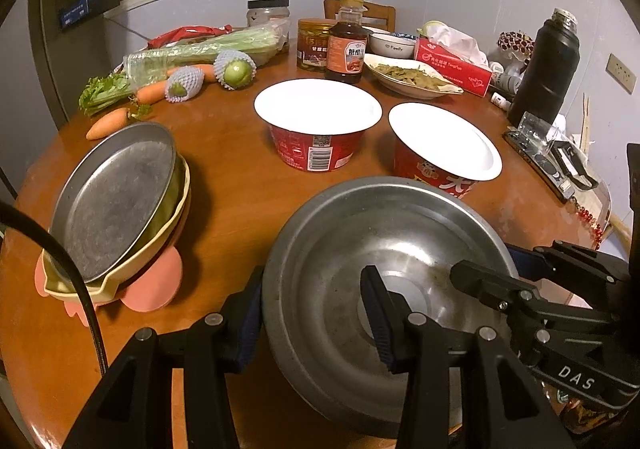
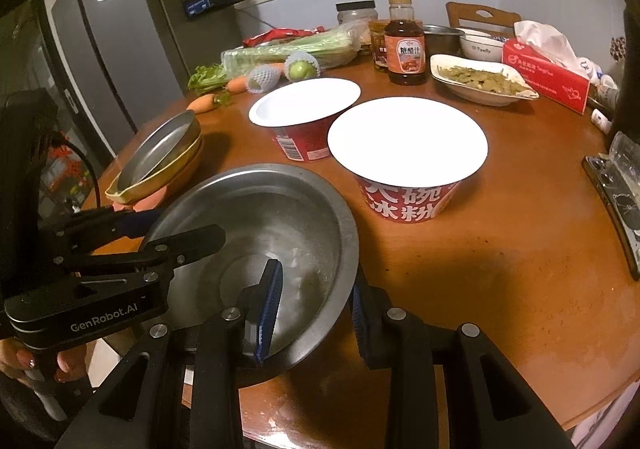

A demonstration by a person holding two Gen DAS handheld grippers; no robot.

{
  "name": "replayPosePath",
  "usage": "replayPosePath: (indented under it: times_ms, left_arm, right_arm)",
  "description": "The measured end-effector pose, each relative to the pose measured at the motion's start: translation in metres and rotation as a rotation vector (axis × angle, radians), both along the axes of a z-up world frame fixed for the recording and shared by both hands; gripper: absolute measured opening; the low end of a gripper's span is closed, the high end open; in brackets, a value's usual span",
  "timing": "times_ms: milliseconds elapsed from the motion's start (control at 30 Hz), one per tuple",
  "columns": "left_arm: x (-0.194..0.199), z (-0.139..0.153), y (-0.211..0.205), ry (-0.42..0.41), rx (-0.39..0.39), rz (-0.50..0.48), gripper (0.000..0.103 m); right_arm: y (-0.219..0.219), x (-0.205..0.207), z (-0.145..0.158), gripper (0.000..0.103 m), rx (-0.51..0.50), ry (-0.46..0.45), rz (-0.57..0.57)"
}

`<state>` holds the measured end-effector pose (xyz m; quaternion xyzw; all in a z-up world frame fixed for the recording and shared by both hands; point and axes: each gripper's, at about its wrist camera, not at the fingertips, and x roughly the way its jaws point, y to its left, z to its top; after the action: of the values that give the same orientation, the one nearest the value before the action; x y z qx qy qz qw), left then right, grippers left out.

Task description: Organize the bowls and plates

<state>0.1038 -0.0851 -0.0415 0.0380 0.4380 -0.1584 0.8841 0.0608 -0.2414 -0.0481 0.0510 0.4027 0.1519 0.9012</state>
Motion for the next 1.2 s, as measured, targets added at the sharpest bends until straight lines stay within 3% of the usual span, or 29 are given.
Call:
replayPosePath:
  times_ms: [333,800,1200]
  left_arm:
    - [-0.009,0.013,0.009,-0.031,-0.012,0.026,0.047]
    - [-0.024,0.04,0.014,-0.079,-0.041,0.039,0.047]
    - [0.014,0.056,0.02,-0.103,-0.047,0.059,0.047]
  right_arm:
    - [-0.011,-0.005,0.005,0.038,-0.004,0.002,-0.045]
    - [-0.012,-0.021,0.038,0.038,0.011,-0.079,-0.039]
    - [0.013,0.007,0.063,0.038,0.006,-0.139,0.027]
